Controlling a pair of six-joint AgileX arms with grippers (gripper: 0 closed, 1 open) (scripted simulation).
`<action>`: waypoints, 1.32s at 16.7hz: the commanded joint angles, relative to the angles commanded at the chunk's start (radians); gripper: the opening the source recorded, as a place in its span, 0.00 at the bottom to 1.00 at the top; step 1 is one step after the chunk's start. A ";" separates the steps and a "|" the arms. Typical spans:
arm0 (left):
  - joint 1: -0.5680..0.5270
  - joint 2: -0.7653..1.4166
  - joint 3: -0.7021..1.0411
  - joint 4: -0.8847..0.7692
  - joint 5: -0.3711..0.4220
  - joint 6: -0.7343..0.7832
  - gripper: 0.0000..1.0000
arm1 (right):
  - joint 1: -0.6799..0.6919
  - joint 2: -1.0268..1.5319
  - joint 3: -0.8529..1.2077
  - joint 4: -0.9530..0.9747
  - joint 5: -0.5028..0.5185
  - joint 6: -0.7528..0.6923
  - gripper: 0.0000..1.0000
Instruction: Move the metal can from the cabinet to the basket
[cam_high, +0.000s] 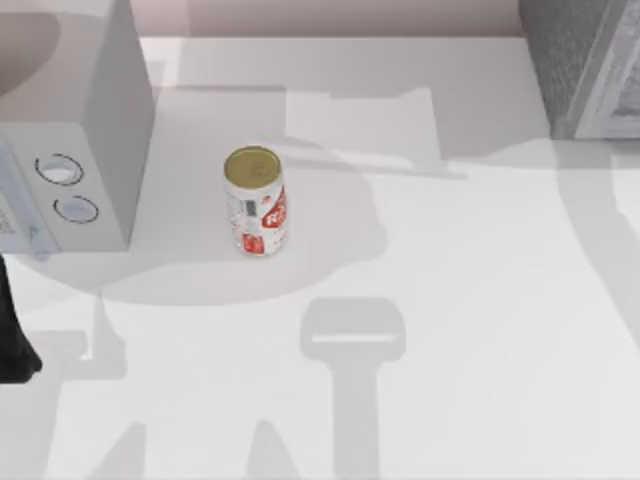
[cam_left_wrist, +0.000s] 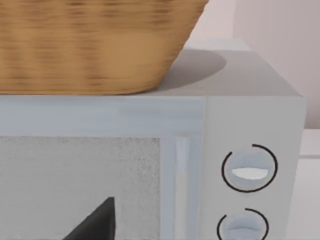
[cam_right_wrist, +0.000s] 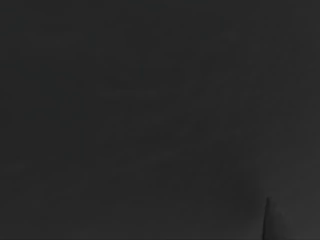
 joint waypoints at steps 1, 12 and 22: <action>0.000 0.000 0.000 0.000 0.000 0.000 1.00 | 0.057 -0.004 -0.008 -0.003 0.057 -0.002 1.00; 0.000 0.000 0.000 0.000 0.000 0.000 1.00 | 0.142 -0.016 -0.007 -0.012 0.184 -0.019 1.00; 0.000 0.000 0.000 0.000 0.000 0.000 1.00 | 0.081 0.097 0.076 0.023 0.122 -0.019 1.00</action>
